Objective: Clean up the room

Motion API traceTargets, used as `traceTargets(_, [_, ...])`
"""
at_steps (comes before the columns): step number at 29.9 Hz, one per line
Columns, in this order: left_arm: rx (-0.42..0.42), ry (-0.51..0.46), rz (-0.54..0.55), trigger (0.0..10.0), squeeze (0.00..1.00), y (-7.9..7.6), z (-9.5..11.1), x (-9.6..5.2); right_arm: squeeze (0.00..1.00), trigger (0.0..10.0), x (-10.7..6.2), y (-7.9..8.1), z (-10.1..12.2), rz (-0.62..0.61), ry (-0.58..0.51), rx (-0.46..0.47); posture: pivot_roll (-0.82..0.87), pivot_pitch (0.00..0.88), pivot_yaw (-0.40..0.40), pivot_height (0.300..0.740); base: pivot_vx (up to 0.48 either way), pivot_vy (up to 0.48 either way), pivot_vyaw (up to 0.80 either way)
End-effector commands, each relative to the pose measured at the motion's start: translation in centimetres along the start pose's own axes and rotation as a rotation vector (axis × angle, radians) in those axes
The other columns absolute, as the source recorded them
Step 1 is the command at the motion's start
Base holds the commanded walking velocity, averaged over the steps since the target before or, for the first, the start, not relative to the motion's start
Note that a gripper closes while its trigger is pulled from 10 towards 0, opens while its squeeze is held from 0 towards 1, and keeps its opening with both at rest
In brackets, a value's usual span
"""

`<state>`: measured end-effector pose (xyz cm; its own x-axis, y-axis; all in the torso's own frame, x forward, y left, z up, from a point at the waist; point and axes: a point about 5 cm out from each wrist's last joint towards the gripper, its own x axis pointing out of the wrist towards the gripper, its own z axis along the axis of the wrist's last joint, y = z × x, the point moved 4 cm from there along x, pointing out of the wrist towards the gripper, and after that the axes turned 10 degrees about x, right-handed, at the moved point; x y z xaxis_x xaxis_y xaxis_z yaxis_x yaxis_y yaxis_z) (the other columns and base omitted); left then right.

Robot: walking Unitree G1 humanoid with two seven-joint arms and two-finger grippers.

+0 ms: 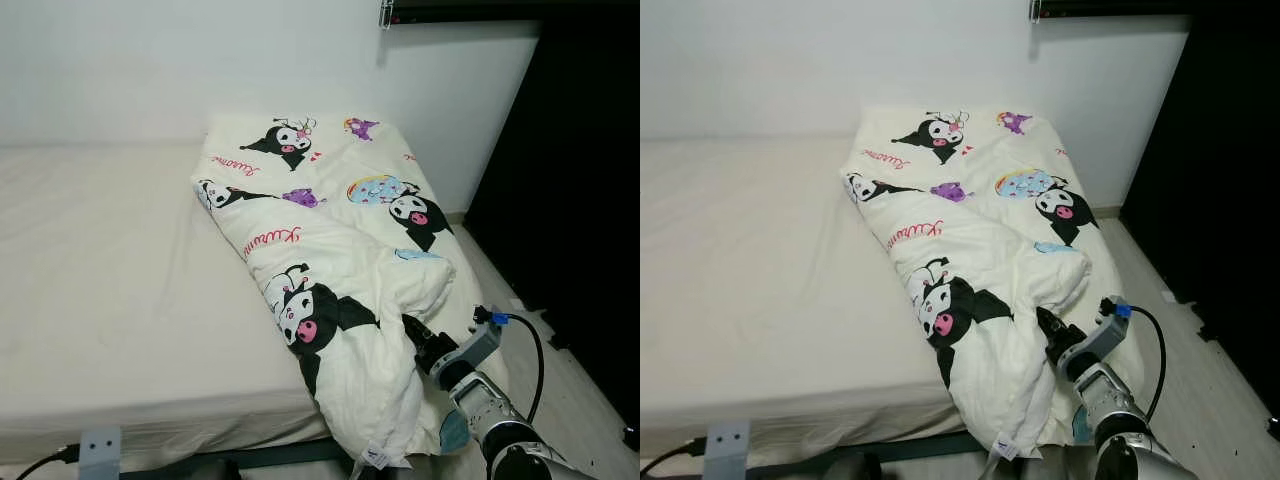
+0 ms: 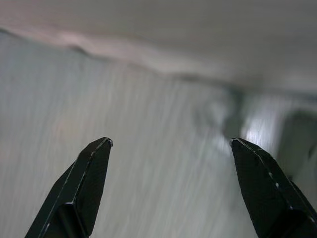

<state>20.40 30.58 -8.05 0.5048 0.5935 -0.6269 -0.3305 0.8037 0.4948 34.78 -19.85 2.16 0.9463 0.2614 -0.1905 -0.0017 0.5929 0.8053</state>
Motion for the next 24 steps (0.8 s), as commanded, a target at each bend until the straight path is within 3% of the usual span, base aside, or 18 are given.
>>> traceTargets(1, [-0.018, -0.041, 0.077, 10.0, 0.0, 1.9, 1.7, 0.6, 0.0, 0.0, 0.8, 1.3, -0.2, 0.04, 0.021, -0.04, -0.08, 0.0, -0.027, 0.555, 0.0, 0.0, 0.0])
traceTargets(3, [-0.043, -0.065, 0.118, 10.0, 0.0, 2.6, 2.9, 0.8, 0.0, 0.0, 1.3, 2.2, -0.6, 0.072, 0.042, -0.062, -0.08, 0.0, -0.033, 0.555, 0.0, 0.0, 0.0])
traceTargets(6, [-0.109, -0.199, 0.182, 10.0, 0.0, 3.4, 7.8, 0.8, 0.0, 0.0, 3.0, 6.8, -4.5, 0.271, 0.214, -0.18, -0.07, 0.0, -0.04, 0.555, 0.0, 0.0, 0.0])
traceTargets(7, [-0.109, -0.199, 0.182, 10.0, 0.0, 3.4, 7.8, 0.8, 0.0, 0.0, 3.0, 6.8, -4.5, 0.271, 0.214, -0.18, -0.07, 0.0, -0.04, 0.555, 0.0, 0.0, 0.0])
traceTargets(9, [-0.14, -0.312, 0.208, 10.0, 0.0, 3.7, 11.2, 0.3, 0.0, 0.0, 3.4, 9.9, -7.1, 0.422, 0.32, -0.221, -0.06, 0.0, -0.051, 0.555, 0.0, 0.0, 0.0])
traceTargets(10, [-0.14, -0.312, 0.208, 10.0, 0.0, 3.7, 11.2, 0.3, 0.0, 0.0, 3.4, 9.9, -7.1, 0.422, 0.32, -0.221, -0.06, 0.0, -0.051, 0.555, 0.0, 0.0, 0.0])
traceTargets(12, [-0.162, -0.453, 0.249, 10.0, 0.0, 4.4, 15.1, -0.6, 0.0, 0.0, 3.1, 13.4, -10.3, 0.609, 0.462, -0.271, -0.05, 0.0, -0.058, 0.555, 0.0, 0.0, 0.0])
traceTargets(14, [-0.162, -0.453, 0.249, 10.0, 0.0, 4.4, 15.1, -0.6, 0.0, 0.0, 3.1, 13.4, -10.3, 0.609, 0.462, -0.271, -0.05, 0.0, -0.058, 0.555, 0.0, 0.0, 0.0])
traceTargets(15, [-0.166, -0.543, 0.276, 10.0, 0.0, 4.8, 17.3, -1.5, 0.0, 0.0, 2.4, 15.1, -12.4, 0.724, 0.57, -0.309, -0.04, 0.0, -0.066, 0.555, 0.0, 0.0, 0.0])
traceTargets(16, [-0.166, -0.543, 0.276, 10.0, 0.0, 4.8, 17.3, -1.5, 0.0, 0.0, 2.4, 15.1, -12.4, 0.724, 0.57, -0.309, -0.04, 0.0, -0.066, 0.555, 0.0, 0.0, 0.0])
traceTargets(17, [-0.16, -0.639, 0.307, 10.0, 0.0, 5.3, 19.5, -2.6, 0.0, 0.0, 1.1, 16.3, -14.5, 0.842, 0.698, -0.358, -0.04, 0.0, -0.068, 0.555, 0.0, 0.0, 0.0])
traceTargets(18, [-0.16, -0.639, 0.307, 10.0, 0.0, 5.3, 19.5, -2.6, 0.0, 0.0, 1.1, 16.3, -14.5, 0.842, 0.698, -0.358, -0.04, 0.0, -0.068, 0.555, 0.0, 0.0, 0.0])
traceTargets(19, [-0.169, -0.732, 0.337, 10.0, 0.0, 5.8, 21.5, -3.9, 0.0, 0.0, -0.5, 16.6, -16.3, 0.94, 0.842, -0.401, -0.04, 0.0, -0.072, 0.555, 0.0, 0.0, 0.0])
traceTargets(20, [-0.169, -0.732, 0.337, 10.0, 0.0, 5.8, 21.5, -3.9, 0.0, 0.0, -0.5, 16.6, -16.3, 0.94, 0.842, -0.401, -0.04, 0.0, -0.072, 0.555, 0.0, 0.0, 0.0])
traceTargets(21, [-0.176, -0.8, 0.357, 10.0, 0.0, 6.2, 22.9, -5.0, 0.0, 0.0, -1.7, 16.4, -17.5, 0.995, 0.95, -0.433, -0.03, 0.0, -0.073, 0.555, 0.0, 0.0, 0.0])
traceTargets(24, [-0.176, -0.8, 0.357, 10.0, 0.0, 6.2, 22.9, -5.0, 0.0, 0.0, -1.7, 16.4, -17.5, 0.995, 0.95, -0.433, -0.03, 0.0, -0.073, 0.555, 0.0, 0.0, 0.0])
